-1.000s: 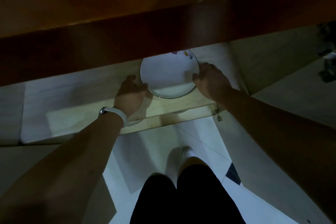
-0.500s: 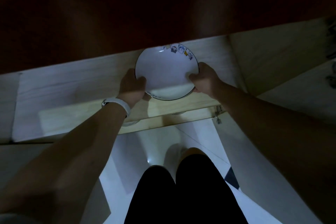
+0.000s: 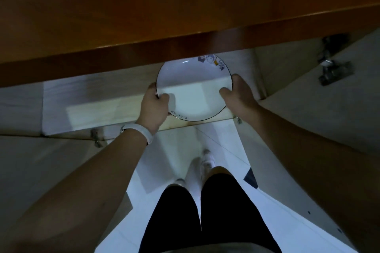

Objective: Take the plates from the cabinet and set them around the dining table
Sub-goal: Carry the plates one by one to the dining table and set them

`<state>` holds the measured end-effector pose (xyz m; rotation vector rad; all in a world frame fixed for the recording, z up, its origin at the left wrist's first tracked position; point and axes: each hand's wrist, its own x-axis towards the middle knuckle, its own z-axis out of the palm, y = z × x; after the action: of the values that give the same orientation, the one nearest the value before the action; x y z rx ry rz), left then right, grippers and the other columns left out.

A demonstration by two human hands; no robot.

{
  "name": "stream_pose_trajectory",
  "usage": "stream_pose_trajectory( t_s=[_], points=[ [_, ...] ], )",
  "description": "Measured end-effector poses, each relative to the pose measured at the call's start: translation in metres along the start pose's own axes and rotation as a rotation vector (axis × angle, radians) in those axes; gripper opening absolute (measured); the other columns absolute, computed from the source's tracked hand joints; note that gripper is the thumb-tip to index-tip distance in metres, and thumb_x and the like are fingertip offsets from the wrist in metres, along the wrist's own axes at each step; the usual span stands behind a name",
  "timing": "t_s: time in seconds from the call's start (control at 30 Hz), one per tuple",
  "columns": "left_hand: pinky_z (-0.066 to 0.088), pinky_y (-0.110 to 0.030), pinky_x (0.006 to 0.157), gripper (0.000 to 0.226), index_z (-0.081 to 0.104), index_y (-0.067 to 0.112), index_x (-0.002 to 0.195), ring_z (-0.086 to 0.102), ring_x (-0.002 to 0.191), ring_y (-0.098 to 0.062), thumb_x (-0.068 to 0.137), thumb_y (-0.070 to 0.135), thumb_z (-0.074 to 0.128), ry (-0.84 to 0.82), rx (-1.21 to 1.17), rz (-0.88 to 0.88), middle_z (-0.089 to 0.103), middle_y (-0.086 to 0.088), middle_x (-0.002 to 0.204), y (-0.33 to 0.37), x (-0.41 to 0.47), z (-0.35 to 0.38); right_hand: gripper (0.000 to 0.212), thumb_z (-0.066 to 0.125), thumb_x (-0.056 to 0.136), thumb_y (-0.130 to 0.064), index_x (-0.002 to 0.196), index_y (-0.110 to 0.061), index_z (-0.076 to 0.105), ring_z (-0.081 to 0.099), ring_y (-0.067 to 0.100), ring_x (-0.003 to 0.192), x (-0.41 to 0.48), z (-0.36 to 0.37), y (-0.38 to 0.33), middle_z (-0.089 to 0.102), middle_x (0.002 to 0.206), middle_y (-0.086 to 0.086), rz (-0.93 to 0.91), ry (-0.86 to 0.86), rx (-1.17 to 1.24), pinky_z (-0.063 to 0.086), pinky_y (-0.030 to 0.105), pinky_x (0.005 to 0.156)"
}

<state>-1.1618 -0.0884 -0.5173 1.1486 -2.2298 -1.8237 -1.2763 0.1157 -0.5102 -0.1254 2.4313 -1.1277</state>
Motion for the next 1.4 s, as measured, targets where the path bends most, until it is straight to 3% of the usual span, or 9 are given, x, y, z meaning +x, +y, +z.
stream_pose_trajectory(
  t_s=[0.17,0.3,0.43,0.53,0.73,0.83,1.1,1.23,1.4],
  points=[
    [0.058,-0.046,0.079,0.039,0.057,0.025,0.124,0.065,0.103,-0.024,0.089,0.012,0.047,-0.019,-0.034,-0.029,0.067,0.0,0.114,0.001,-0.047,-0.018,0.036,0.049,0.072,-0.031,0.103,-0.014,0.057,0.062,0.024,0.089,-0.05,-0.001,-0.008,0.066,0.099,0.002,0.054,-0.015,-0.018,0.052,0.034,0.076],
    [0.056,-0.043,0.087,0.04,0.055,0.021,0.129,0.063,0.106,-0.016,0.093,0.004,0.047,-0.05,-0.091,-0.052,0.065,0.007,0.117,-0.002,-0.088,-0.033,0.031,0.052,0.078,-0.015,0.107,-0.008,0.06,0.063,0.017,0.09,-0.096,-0.002,-0.011,0.066,0.097,0.001,0.055,-0.023,0.083,0.049,0.015,0.069],
    [0.054,-0.048,0.091,0.04,0.058,0.019,0.127,0.064,0.107,-0.021,0.093,0.002,0.047,-0.061,-0.133,-0.083,0.068,0.004,0.115,-0.001,-0.128,-0.048,0.041,0.049,0.073,-0.014,0.113,-0.016,0.062,0.064,0.018,0.093,-0.146,-0.005,-0.019,0.069,0.101,0.0,0.074,-0.018,0.152,0.055,0.033,0.079],
    [0.055,-0.043,0.084,0.041,0.058,0.023,0.127,0.065,0.106,-0.025,0.092,0.005,0.046,-0.079,-0.183,-0.101,0.07,0.003,0.112,0.011,-0.16,-0.055,0.044,0.045,0.069,-0.019,0.11,-0.023,0.062,0.065,0.017,0.089,-0.18,-0.012,-0.027,0.069,0.096,-0.002,0.124,0.014,0.192,0.056,0.037,0.073],
    [0.055,-0.034,0.071,0.036,0.061,0.027,0.118,0.066,0.096,-0.021,0.094,0.003,0.049,-0.1,-0.331,-0.123,0.071,0.001,0.11,0.052,-0.214,-0.069,0.037,0.046,0.081,-0.004,0.106,-0.028,0.059,0.063,0.004,0.081,-0.246,-0.045,-0.058,0.067,0.088,-0.008,0.156,0.107,0.269,0.052,0.02,0.063],
    [0.055,-0.035,0.075,0.038,0.065,0.03,0.111,0.067,0.096,-0.021,0.093,0.001,0.049,-0.129,-0.368,-0.081,0.073,0.007,0.103,0.075,-0.233,-0.074,0.037,0.045,0.083,0.0,0.106,-0.027,0.058,0.059,-0.007,0.068,-0.273,-0.062,-0.075,0.066,0.087,-0.012,0.144,0.169,0.341,0.045,0.008,0.054],
    [0.052,-0.024,0.071,0.041,0.066,0.03,0.1,0.066,0.082,-0.002,0.089,-0.006,0.049,-0.223,-0.334,0.124,0.073,0.019,0.089,0.144,-0.27,-0.06,0.033,0.047,0.082,0.002,0.092,-0.026,0.062,0.062,0.009,0.069,-0.33,-0.119,-0.101,0.068,0.081,-0.006,0.105,0.377,0.507,0.05,0.022,0.058],
    [0.048,-0.041,0.077,0.035,0.07,0.036,0.092,0.064,0.086,-0.018,0.082,0.007,0.053,-0.322,-0.34,0.158,0.072,0.011,0.092,0.172,-0.296,-0.043,0.03,0.049,0.085,0.0,0.092,-0.026,0.061,0.062,0.002,0.067,-0.363,-0.152,-0.097,0.067,0.081,-0.009,0.101,0.482,0.609,0.05,0.017,0.055],
    [0.052,-0.045,0.085,0.052,0.072,0.046,0.09,0.066,0.097,-0.02,0.088,-0.001,0.049,-0.441,-0.344,0.23,0.074,0.013,0.098,0.201,-0.347,-0.005,0.039,0.05,0.082,-0.001,0.1,-0.032,0.066,0.068,0.015,0.088,-0.412,-0.198,-0.075,0.073,0.095,-0.007,0.082,0.549,0.665,0.057,0.033,0.072]
  ],
)
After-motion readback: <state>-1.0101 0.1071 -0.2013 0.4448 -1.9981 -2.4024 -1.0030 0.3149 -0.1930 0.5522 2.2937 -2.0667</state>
